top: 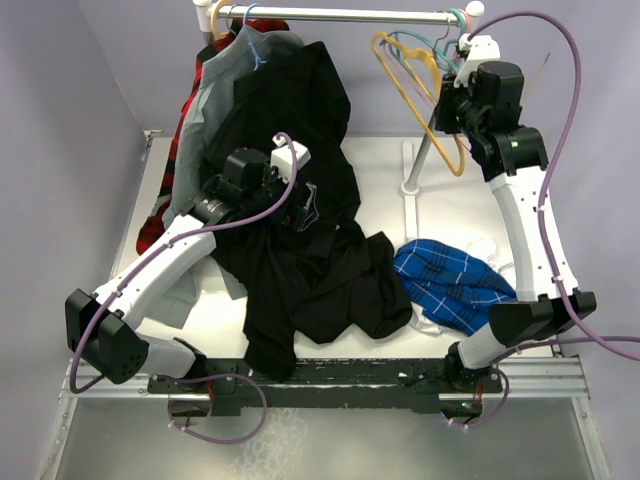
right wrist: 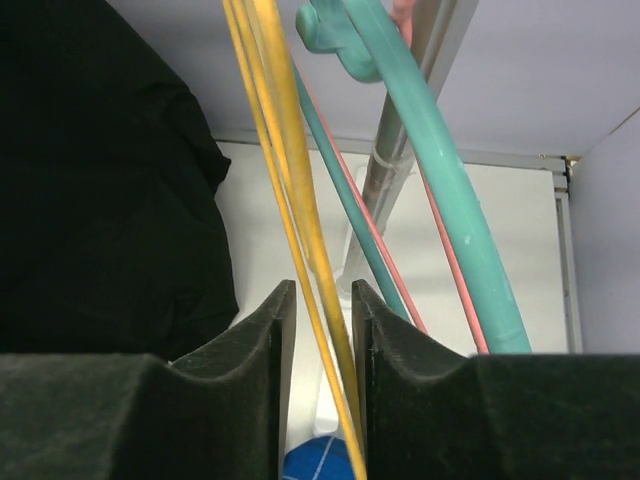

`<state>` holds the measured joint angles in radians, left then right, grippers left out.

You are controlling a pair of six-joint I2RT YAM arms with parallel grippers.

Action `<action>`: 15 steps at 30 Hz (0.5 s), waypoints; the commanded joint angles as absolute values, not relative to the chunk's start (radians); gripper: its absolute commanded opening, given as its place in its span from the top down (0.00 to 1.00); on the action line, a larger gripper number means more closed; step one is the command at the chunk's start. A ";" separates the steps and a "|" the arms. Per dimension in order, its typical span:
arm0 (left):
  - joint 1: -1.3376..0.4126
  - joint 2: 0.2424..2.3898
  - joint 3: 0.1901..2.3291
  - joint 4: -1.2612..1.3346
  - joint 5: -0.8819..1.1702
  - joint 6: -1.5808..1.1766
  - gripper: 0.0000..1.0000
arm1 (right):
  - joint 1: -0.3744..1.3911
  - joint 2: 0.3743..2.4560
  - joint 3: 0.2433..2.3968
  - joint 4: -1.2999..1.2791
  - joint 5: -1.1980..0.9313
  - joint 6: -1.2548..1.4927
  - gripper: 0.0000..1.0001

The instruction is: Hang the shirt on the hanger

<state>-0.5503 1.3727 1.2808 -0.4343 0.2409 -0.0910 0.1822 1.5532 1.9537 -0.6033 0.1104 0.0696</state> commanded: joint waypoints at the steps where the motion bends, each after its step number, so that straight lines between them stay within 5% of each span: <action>1: -0.545 1.367 1.282 -0.393 0.261 -0.103 0.01 | 0.179 1.569 1.963 -0.529 0.073 0.063 0.73; 8: -0.545 1.367 1.281 -0.396 0.265 -0.099 0.01 | 0.180 1.586 1.952 -0.505 0.046 0.070 1.00; 15: -0.545 1.371 1.303 -0.420 0.305 -0.069 0.01 | 0.179 1.558 1.993 -0.492 0.035 0.077 1.00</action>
